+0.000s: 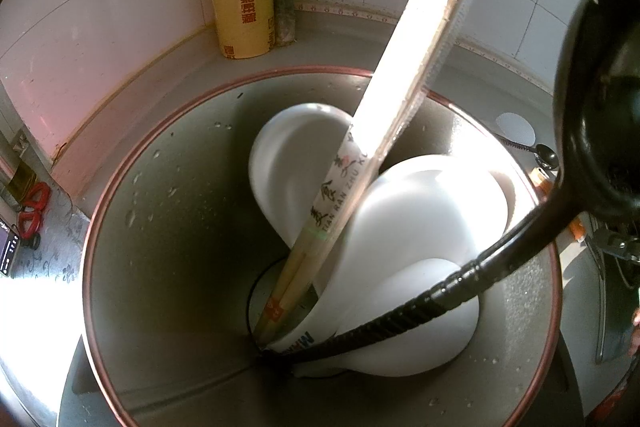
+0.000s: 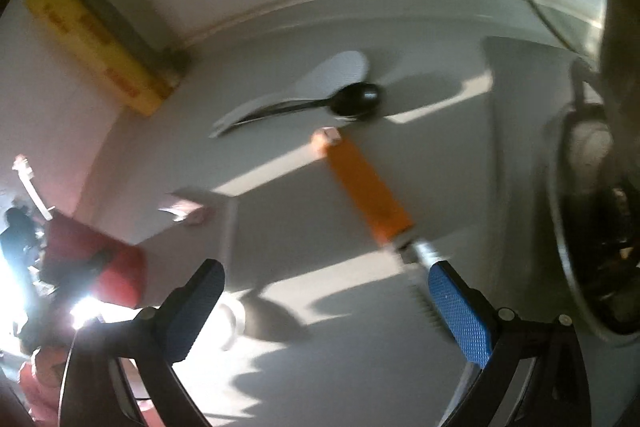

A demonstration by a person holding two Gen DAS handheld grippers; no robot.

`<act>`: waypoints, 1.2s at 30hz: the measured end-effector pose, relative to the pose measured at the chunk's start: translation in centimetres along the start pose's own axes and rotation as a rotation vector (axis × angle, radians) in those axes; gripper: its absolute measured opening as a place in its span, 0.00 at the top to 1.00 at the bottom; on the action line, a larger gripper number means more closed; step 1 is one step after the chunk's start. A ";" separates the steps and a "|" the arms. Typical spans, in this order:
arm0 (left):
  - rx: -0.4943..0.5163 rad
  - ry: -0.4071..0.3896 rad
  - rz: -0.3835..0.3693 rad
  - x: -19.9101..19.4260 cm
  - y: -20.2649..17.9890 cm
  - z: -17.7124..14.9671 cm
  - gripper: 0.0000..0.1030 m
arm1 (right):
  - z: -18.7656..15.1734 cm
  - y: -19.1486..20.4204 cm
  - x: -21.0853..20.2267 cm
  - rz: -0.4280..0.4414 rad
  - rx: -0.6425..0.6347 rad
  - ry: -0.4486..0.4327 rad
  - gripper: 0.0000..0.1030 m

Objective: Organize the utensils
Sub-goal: 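Move the right gripper toward the orange-handled serrated tool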

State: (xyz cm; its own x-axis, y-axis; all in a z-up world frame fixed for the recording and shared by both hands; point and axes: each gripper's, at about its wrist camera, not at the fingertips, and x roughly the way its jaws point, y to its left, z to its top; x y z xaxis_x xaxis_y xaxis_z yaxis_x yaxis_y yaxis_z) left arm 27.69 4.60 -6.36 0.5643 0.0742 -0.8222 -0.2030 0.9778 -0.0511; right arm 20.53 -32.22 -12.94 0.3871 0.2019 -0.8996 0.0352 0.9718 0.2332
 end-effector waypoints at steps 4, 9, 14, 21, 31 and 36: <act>-0.001 0.000 0.000 0.0 0.1 0.0 0.13 | 0.1 -0.7 0.7 -0.023 0.002 0.017 0.00; 0.000 0.000 0.001 0.0 0.1 0.0 0.13 | 0.2 -0.3 -0.2 -0.008 0.002 -0.003 0.00; -0.002 0.000 0.001 0.0 0.1 0.0 0.13 | 0.0 1.2 0.3 0.110 -0.006 0.036 0.00; -0.002 0.000 0.002 0.0 0.1 0.0 0.13 | 3.0 3.3 1.2 0.064 -0.092 -0.018 0.00; -0.002 0.005 0.002 0.0 0.1 0.0 0.13 | 7.9 3.9 6.5 0.070 -0.107 0.038 0.00; -0.002 0.005 0.002 0.0 0.1 0.0 0.13 | 8.2 4.9 8.4 0.083 -0.116 0.085 0.00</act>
State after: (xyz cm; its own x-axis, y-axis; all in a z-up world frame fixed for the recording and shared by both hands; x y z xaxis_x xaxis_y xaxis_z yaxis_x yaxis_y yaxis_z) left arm 27.67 4.71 -6.32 0.5597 0.0753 -0.8253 -0.2060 0.9773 -0.0506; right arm 31.51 -26.75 -16.36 0.3048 0.2870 -0.9081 -0.1018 0.9579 0.2685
